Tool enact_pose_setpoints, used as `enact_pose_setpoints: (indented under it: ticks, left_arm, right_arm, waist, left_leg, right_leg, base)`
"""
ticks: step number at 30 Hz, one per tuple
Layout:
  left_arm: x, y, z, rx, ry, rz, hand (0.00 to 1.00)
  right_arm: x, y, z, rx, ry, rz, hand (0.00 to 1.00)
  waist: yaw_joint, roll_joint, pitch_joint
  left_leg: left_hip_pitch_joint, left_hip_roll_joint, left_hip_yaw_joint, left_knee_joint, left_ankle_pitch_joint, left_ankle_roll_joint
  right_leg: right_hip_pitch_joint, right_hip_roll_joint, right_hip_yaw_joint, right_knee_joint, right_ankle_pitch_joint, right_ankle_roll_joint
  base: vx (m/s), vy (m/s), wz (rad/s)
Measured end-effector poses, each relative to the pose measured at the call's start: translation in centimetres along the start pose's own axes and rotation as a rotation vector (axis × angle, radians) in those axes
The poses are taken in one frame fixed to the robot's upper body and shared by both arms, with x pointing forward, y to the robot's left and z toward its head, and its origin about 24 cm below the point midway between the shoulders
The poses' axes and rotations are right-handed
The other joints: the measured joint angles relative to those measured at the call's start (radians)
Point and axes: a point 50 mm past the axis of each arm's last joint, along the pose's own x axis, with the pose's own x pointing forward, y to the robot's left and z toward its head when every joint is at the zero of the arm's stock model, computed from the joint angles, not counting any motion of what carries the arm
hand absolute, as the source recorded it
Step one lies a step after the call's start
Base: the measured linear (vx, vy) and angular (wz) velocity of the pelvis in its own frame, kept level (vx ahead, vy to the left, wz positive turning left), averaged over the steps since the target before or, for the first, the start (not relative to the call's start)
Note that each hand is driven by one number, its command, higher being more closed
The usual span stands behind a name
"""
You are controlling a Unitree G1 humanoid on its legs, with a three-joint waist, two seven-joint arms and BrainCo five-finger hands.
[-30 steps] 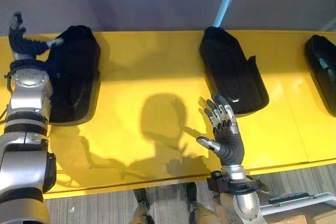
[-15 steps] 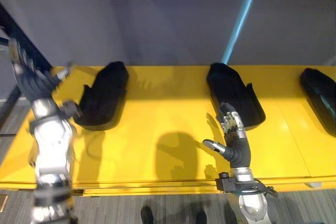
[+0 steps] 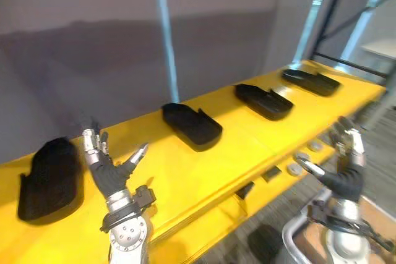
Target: Walk over and take plastic housings, then place them on the shelf
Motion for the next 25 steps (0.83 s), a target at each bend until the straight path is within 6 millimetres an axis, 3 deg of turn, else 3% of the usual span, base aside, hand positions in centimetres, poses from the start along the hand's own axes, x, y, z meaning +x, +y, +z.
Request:
enact_pose_setpoints:
  ticks: [1, 2, 3, 4, 5, 7, 10, 11, 12, 13, 14, 15, 16, 17, 20, 22, 23, 25]
  left_arm:
    - [0.1, -0.4, 0.2, -0.003, -0.017, -0.014, 0.0]
    - [0.4, -0.6, 0.4, -0.006, -0.03, -0.021, 0.0]
    - [0.7, -0.9, 0.6, -0.012, -0.051, -0.026, 0.0]
    - [1.0, -1.0, 0.7, -0.011, -0.061, -0.026, 0.0]
    - [1.1, -1.0, 0.6, -0.01, -0.062, -0.026, 0.0]
    - [1.7, -0.8, 0.2, 0.002, -0.061, -0.015, 0.0]
    - [1.6, -0.4, -0.6, 0.015, -0.026, -0.019, 0.0]
    - [1.4, -0.2, -0.9, 0.026, -0.009, -0.028, 0.0]
    - [1.2, -0.2, -1.0, 0.037, 0.001, -0.05, 0.0]
    - [1.1, -0.1, -1.2, 0.042, 0.008, -0.055, 0.0]
    - [0.5, -0.3, -2.1, 0.048, 0.066, -0.074, 0.0]
    - [0.1, -0.6, -2.7, 0.049, 0.098, -0.102, 0.0]
    - [-0.1, -0.7, -3.1, 0.053, 0.117, -0.114, 0.0]
    - [-1.0, -0.7, -5.2, 0.082, 0.214, -0.144, 0.0]
    - [-2.9, -0.2, -9.1, 0.133, 0.412, -0.167, 0.0]
    - [-6.9, 0.9, -14.1, 0.227, 0.701, -0.209, 0.0]
    - [-7.8, 1.3, -15.1, 0.253, 0.764, -0.22, 0.0]
    - [-11.6, 3.3, -18.1, 0.332, 1.001, -0.247, 0.0]
  right_arm:
    - [0.2, -0.1, 1.0, 0.01, -0.044, -0.019, 0.0]
    - [0.2, -0.1, 1.4, 0.015, -0.059, -0.03, 0.0]
    - [0.2, -0.1, 1.6, 0.007, -0.071, -0.044, 0.0]
    - [0.4, -0.2, 1.7, -0.005, -0.084, -0.055, 0.0]
    - [0.5, -0.4, 1.7, -0.015, -0.092, -0.068, 0.0]
    - [1.3, -0.8, 1.2, -0.016, -0.101, -0.131, 0.0]
    - [1.7, -0.4, 0.1, -0.002, -0.073, -0.138, 0.0]
    - [1.8, -0.1, -0.8, -0.005, -0.04, -0.13, 0.0]
    - [1.6, 0.3, -1.7, -0.009, 0.002, -0.113, 0.0]
    - [1.5, 0.5, -2.3, -0.01, 0.025, -0.102, 0.0]
    - [1.2, 0.7, -3.9, -0.025, 0.094, -0.077, 0.0]
    - [0.7, 1.1, -5.5, -0.034, 0.172, -0.052, 0.0]
    - [0.4, 1.3, -6.3, -0.036, 0.217, -0.04, 0.0]
    - [-1.0, 1.9, -8.9, -0.047, 0.353, -0.007, 0.0]
    - [-3.1, 2.1, -12.7, -0.052, 0.545, 0.017, 0.0]
    - [-7.3, 1.5, -17.8, -0.098, 0.853, 0.036, 0.0]
    - [-8.5, 1.3, -18.7, -0.11, 0.926, 0.035, 0.0]
    - [-13.4, 0.0, -21.3, -0.153, 1.208, 0.004, 0.0]
  waist:
    - [0.005, 0.012, 0.005]
    - [0.005, 0.006, 0.011]
    - [0.014, -0.018, 0.002]
    - [0.023, -0.02, 0.001]
    - [0.022, -0.018, 0.001]
    - [0.021, -0.018, 0.006]
    - [0.013, -0.023, 0.009]
    - [0.017, -0.033, 0.002]
    - [0.025, -0.057, 0.001]
    - [0.029, -0.063, -0.009]
    - [0.028, -0.028, -0.018]
    - [0.033, -0.008, -0.026]
    - [0.034, -0.006, -0.028]
    - [0.038, -0.003, -0.038]
    - [0.04, -0.003, -0.043]
    - [0.037, -0.002, -0.044]
    - [0.037, -0.001, -0.044]
    - [0.04, 0.0, -0.044]
  left_leg:
    - [0.0, 0.016, 0.111, -0.031, 0.031, 0.046]
    - [-0.002, 0.021, 0.166, -0.05, 0.051, 0.056]
    - [0.004, 0.028, 0.27, -0.115, 0.101, 0.062]
    - [0.02, 0.046, 0.351, -0.176, 0.147, 0.063]
    - [0.023, 0.055, 0.381, -0.202, 0.167, 0.065]
    - [0.027, 0.081, 0.483, -0.258, 0.219, 0.065]
    - [0.034, 0.093, 0.551, -0.288, 0.247, 0.059]
    - [0.046, 0.091, 0.58, -0.297, 0.254, 0.047]
    - [0.048, 0.076, 0.594, -0.306, 0.261, 0.015]
    - [0.045, 0.063, 0.597, -0.314, 0.275, -0.001]
    - [0.047, 0.07, 0.57, -0.356, 0.288, 0.002]
    - [0.051, 0.083, 0.563, -0.395, 0.299, 0.0]
    - [0.052, 0.094, 0.563, -0.411, 0.312, -0.009]
    - [0.053, 0.126, 0.556, -0.445, 0.342, -0.027]
    - [0.066, 0.139, 0.542, -0.474, 0.374, -0.042]
    - [0.1, 0.141, 0.536, -0.496, 0.379, -0.049]
    - [0.105, 0.14, 0.532, -0.498, 0.38, -0.05]
    - [0.109, 0.129, 0.502, -0.508, 0.382, -0.052]
  right_leg:
    - [-0.028, -0.035, -0.104, -0.045, -0.046, -0.068]
    - [-0.054, -0.05, -0.207, -0.014, -0.033, -0.058]
    - [-0.091, -0.067, -0.353, 0.087, -0.019, -0.073]
    - [-0.077, -0.063, -0.434, 0.175, -0.02, -0.073]
    - [-0.053, -0.063, -0.452, 0.215, -0.022, -0.07]
    - [0.043, -0.083, -0.475, 0.321, -0.149, -0.044]
    - [0.091, -0.144, -0.548, 0.414, -0.234, -0.048]
    - [0.13, -0.173, -0.569, 0.422, -0.261, -0.041]
    - [0.171, -0.18, -0.565, 0.321, -0.304, 0.008]
    - [0.183, -0.185, -0.564, 0.262, -0.332, 0.001]
    - [0.176, -0.164, -0.568, 0.222, -0.322, -0.003]
    - [0.173, -0.127, -0.561, 0.168, -0.266, -0.014]
    - [0.176, -0.109, -0.558, 0.141, -0.241, -0.025]
    - [0.206, -0.06, -0.55, 0.051, -0.169, -0.059]
    - [0.222, -0.032, -0.535, 0.004, -0.138, -0.068]
    - [0.255, -0.027, -0.542, -0.004, -0.14, -0.065]
    - [0.263, -0.028, -0.548, -0.009, -0.141, -0.063]
    - [0.283, -0.04, -0.58, -0.02, -0.149, -0.051]
  base:
    - [-0.43, 0.504, -2.56]
    - [-0.42, 0.471, -2.58]
    - [-0.37, 0.389, -2.36]
    - [-0.28, 0.267, -2.2]
    - [-0.26, 0.161, -1.77]
    - [-0.25, 0.023, -1.41]
    - [-0.22, -0.124, -0.9]
    - [-0.2, -0.21, -0.76]
    - [-0.2, -0.223, -0.74]
    - [-0.17, -0.251, -0.55]
    - [-0.1, -0.224, -0.53]
    - [-0.05, -0.207, -0.5]
    - [0.07, -0.195, -0.62]
    - [0.1, -0.152, -0.46]
    - [0.12, -0.076, -0.29]
    - [0.11, -0.015, 0.01]
    - [0.09, 0.01, 0.23]
    - [0.08, 0.018, 0.35]
